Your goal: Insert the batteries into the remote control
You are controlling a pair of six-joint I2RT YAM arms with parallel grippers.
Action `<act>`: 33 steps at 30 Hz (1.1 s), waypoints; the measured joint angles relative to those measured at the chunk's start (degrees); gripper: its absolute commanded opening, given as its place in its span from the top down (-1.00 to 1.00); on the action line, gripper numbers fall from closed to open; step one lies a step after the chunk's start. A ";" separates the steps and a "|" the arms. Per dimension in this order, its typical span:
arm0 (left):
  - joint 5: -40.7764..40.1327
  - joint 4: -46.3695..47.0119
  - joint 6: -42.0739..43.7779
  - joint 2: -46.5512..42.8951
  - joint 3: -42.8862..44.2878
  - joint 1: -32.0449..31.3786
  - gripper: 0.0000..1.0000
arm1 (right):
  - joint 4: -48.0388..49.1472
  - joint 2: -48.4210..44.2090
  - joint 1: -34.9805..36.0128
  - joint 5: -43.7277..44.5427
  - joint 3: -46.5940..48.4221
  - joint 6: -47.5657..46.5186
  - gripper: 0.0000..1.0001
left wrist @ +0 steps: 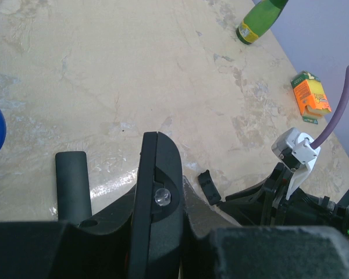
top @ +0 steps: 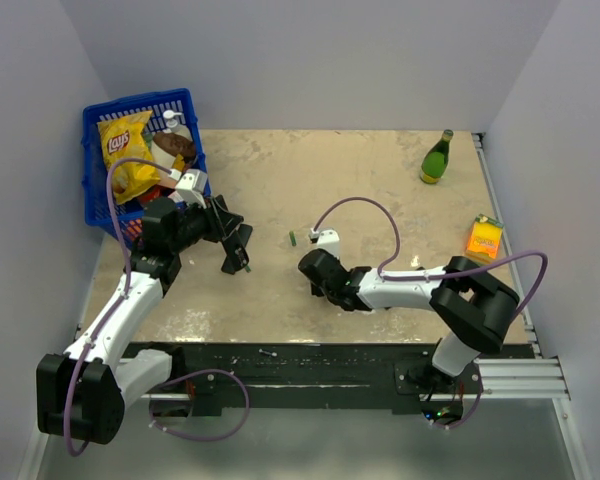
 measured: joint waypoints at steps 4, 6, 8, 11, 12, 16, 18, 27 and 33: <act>0.07 0.00 0.00 0.00 0.00 0.00 1.00 | -0.94 0.00 0.00 0.39 0.00 -0.04 0.49; 0.15 0.00 0.00 0.00 0.00 0.00 1.00 | -0.83 -0.07 0.00 0.31 0.00 -0.24 0.47; 0.22 0.00 0.00 0.00 0.00 0.00 1.00 | -0.66 -0.20 0.00 -0.09 0.00 -0.52 0.46; 0.37 0.00 0.00 0.00 0.00 0.00 1.00 | 0.24 -0.24 0.00 -0.46 0.00 -1.05 0.44; 0.37 0.00 0.00 0.02 0.00 0.00 1.00 | 0.46 -0.24 0.00 -0.59 0.00 -1.09 0.41; 0.46 0.00 -0.02 0.02 0.00 0.00 1.00 | 1.38 -0.24 0.00 -1.64 0.00 -1.55 0.40; 0.50 0.00 -0.02 0.02 0.00 0.00 1.00 | 1.86 -0.24 0.00 -1.66 0.00 -1.57 0.40; 0.57 0.00 0.00 0.02 0.00 0.00 1.00 | 1.36 0.33 0.02 -1.07 1.62 -1.46 0.46; 0.59 0.00 0.00 0.02 0.00 0.00 1.00 | 0.94 1.79 0.02 0.42 2.40 -1.25 0.50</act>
